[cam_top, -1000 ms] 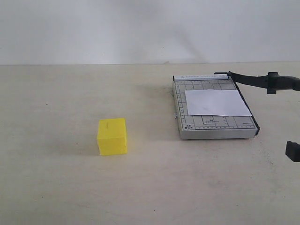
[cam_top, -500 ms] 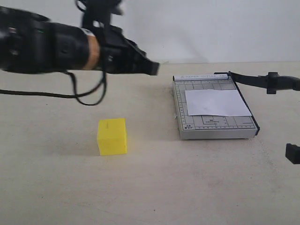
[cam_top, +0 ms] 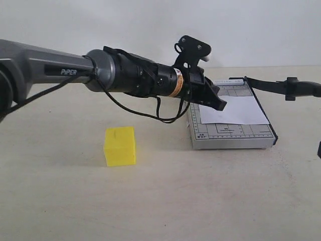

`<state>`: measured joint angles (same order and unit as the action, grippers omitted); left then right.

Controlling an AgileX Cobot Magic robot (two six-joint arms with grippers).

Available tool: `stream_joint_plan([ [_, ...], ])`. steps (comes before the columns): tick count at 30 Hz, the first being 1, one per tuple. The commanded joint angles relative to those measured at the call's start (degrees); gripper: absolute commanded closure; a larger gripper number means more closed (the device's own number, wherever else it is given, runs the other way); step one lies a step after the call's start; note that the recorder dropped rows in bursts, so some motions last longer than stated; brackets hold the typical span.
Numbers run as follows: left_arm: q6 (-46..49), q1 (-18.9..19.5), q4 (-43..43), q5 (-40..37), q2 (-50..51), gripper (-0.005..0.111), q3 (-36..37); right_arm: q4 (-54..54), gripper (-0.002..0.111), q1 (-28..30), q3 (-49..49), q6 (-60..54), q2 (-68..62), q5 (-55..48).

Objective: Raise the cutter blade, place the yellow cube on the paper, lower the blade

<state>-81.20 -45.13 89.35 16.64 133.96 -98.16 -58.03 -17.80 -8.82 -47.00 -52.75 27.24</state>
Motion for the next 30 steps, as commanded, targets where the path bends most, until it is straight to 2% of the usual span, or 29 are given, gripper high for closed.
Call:
stream_joint_plan([
  [1,-4.2,-0.1,2.5,2.4,1.3,0.102,-2.1,-0.5,0.108,0.1,0.1,4.1,-10.2,2.9],
  [8,-8.1,-0.1,6.1,2.6,1.4,0.102,-2.1,-0.3,0.108,0.1,0.1,4.6,-21.4,0.4],
  [15,-11.5,-0.1,10.6,5.0,3.6,0.102,-2.1,-0.3,0.108,0.1,0.1,4.6,-21.6,0.5],
  [22,-13.0,-0.1,10.6,6.0,6.3,0.102,-2.2,-0.3,0.108,0.1,0.1,5.1,-21.6,0.6],
  [30,-14.8,-0.1,10.6,9.7,9.4,0.102,-8.3,-0.3,0.108,0.1,0.1,6.0,-21.6,0.7],
])
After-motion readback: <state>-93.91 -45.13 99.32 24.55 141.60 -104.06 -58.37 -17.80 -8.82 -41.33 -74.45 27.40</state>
